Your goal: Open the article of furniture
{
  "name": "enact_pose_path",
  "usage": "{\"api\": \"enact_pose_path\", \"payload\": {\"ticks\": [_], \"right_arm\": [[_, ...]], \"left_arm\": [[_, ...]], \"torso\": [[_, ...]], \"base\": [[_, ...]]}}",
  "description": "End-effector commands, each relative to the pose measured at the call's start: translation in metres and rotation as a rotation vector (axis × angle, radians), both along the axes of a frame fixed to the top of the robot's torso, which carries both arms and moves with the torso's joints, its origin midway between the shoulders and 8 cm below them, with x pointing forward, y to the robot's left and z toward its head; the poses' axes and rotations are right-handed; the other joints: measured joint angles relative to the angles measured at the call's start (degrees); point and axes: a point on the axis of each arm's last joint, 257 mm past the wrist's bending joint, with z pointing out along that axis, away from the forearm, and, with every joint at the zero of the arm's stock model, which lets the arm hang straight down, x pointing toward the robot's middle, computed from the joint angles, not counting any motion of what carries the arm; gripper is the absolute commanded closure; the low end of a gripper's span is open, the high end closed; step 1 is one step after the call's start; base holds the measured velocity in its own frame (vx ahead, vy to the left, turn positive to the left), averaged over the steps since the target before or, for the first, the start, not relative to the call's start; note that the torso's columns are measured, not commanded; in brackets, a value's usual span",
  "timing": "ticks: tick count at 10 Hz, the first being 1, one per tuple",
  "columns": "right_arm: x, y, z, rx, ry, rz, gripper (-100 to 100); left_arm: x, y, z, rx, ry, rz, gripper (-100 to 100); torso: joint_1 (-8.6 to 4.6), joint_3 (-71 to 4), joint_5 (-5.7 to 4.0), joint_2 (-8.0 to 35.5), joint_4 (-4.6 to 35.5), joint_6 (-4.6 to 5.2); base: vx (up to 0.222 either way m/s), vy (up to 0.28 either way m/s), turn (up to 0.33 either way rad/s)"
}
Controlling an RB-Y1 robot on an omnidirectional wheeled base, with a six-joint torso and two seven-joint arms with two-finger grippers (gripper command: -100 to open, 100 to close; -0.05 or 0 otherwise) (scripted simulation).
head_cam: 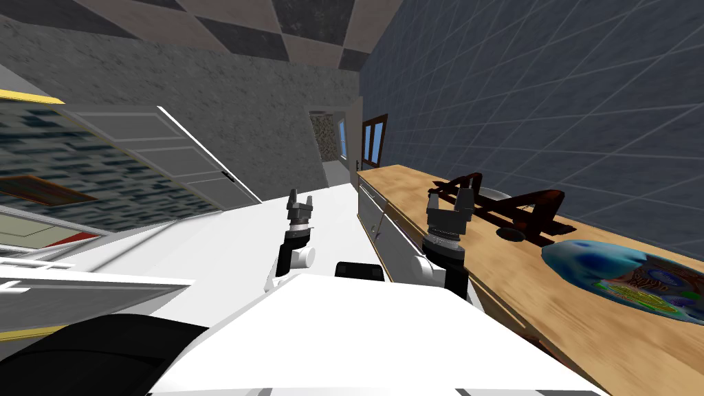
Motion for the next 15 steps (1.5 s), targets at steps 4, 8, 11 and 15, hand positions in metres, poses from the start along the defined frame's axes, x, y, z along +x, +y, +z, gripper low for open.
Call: {"api": "enact_pose_path", "payload": {"ticks": [4, 8, 11, 15], "right_arm": [[0.000, 0.000, 0.000, 0.000, 0.000, 0.000, 0], [0.000, 0.000, 0.000, 0.000, 0.000, 0.000, 0], [-0.001, 0.007, -0.001, -0.113, 0.027, -0.001, -100], [-0.004, 0.013, -0.010, -0.369, 0.093, -0.068, -100]], "left_arm": [[0.000, 0.000, 0.000, 0.000, 0.000, 0.000, 0], [0.000, 0.000, 0.000, 0.000, 0.000, 0.000, 0], [0.000, 0.000, 0.000, 0.000, 0.000, 0.000, 0], [0.000, 0.000, 0.000, 0.000, 0.000, 0.000, 0]], "torso": [[0.00, -28.5, 0.00, 14.2, 14.2, 0.00], [0.00, -62.3, 0.00, 31.2, 31.1, 0.00], [0.03, -83.1, 0.01, 41.5, 41.5, 0.00], [0.08, -84.6, 0.02, 42.2, 42.3, 0.00]], "base": [[0.000, 0.000, 0.000], [0.000, 0.000, 0.000], [0.012, 0.012, 0.019], [0.054, 0.061, 0.051]]}}
